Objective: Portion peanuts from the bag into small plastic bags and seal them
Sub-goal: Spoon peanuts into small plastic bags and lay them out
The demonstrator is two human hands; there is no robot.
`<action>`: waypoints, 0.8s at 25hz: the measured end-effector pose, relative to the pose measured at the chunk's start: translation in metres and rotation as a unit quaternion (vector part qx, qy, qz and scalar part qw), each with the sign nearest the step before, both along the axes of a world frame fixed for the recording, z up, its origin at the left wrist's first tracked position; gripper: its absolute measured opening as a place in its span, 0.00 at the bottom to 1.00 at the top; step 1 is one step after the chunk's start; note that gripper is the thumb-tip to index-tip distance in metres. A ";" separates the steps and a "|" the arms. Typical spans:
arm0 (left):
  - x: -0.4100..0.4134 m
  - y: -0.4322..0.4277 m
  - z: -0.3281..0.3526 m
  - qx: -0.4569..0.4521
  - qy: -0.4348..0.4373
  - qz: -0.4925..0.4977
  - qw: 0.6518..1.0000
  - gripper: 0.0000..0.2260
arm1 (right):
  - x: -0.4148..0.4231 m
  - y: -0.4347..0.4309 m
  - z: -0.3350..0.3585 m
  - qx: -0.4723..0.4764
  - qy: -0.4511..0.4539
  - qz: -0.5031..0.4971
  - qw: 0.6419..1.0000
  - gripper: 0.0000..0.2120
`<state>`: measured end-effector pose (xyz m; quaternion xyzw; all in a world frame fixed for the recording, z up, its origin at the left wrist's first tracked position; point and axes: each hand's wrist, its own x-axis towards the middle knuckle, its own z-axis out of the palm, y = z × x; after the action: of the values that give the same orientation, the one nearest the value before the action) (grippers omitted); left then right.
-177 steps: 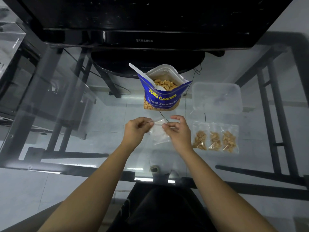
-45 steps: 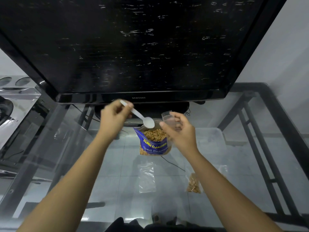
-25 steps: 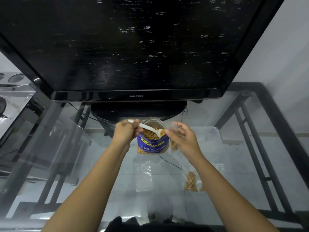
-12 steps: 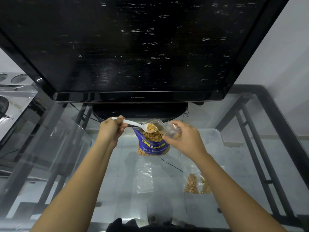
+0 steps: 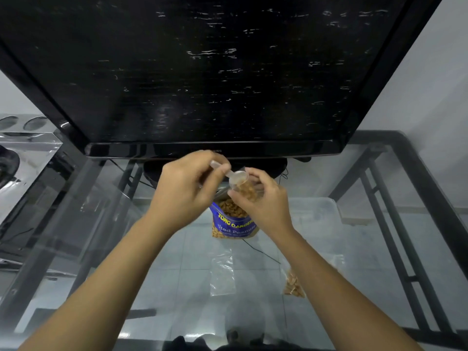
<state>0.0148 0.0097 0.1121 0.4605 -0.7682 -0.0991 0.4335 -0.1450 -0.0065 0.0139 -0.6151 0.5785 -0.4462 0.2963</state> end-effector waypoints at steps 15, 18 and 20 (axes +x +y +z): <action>-0.003 0.001 -0.096 0.216 0.149 0.256 0.930 0.23 | -0.035 0.030 -0.001 0.086 -0.140 -0.098 0.982 0.12; -0.030 0.038 -0.100 0.156 0.120 0.120 0.973 0.06 | -0.037 0.036 -0.007 0.095 -0.138 -0.099 0.981 0.12; -0.046 0.052 -0.112 0.245 0.109 0.057 0.962 0.06 | -0.037 0.041 -0.015 0.102 -0.151 -0.101 0.978 0.12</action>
<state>-0.0316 0.0622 -0.0003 0.5819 -0.6414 -0.3089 0.3933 -0.1821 0.0348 -0.0009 -0.4463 0.6285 -0.5002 0.3946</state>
